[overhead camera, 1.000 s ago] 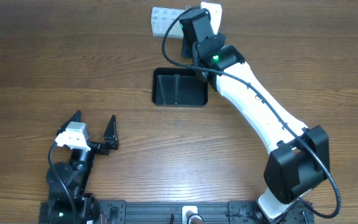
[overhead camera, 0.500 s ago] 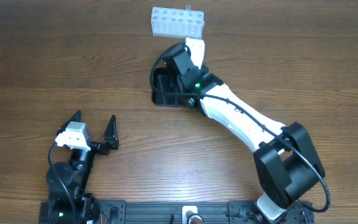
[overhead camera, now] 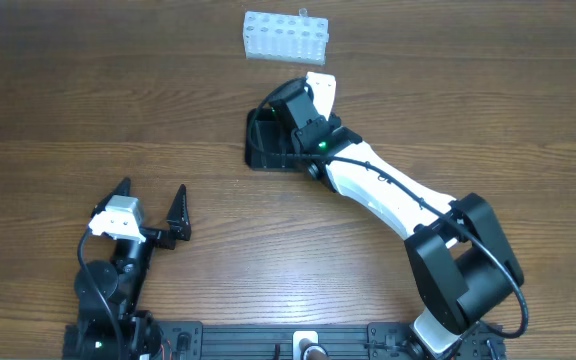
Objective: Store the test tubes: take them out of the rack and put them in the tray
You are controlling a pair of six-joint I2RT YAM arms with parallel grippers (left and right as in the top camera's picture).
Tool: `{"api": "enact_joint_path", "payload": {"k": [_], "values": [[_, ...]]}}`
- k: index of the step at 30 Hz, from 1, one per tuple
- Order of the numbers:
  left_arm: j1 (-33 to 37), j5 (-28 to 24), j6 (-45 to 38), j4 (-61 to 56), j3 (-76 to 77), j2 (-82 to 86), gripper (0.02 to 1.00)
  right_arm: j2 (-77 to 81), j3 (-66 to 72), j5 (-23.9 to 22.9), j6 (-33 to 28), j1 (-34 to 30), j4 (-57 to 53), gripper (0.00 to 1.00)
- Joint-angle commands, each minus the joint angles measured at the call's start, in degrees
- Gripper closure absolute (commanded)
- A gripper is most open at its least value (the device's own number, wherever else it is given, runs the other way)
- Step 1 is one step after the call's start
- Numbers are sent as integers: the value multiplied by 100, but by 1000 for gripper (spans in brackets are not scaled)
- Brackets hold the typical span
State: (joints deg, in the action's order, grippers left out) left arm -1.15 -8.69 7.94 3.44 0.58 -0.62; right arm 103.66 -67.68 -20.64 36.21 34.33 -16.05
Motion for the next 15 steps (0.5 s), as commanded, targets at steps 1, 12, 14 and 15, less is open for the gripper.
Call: {"api": "enact_joint_path", "payload": {"k": [1, 12, 14, 15], "values": [[37, -70, 37, 9, -22, 35, 20, 50, 26, 24, 63, -98, 39, 991], [35, -70, 37, 9, -22, 35, 20, 52, 26, 111, 59, -140, 120, 441], [35, -70, 37, 9, -22, 35, 20, 52, 26, 111, 13, -140, 229, 18], [37, -70, 37, 9, -22, 35, 20, 52, 26, 111, -37, -140, 304, 7]]}}
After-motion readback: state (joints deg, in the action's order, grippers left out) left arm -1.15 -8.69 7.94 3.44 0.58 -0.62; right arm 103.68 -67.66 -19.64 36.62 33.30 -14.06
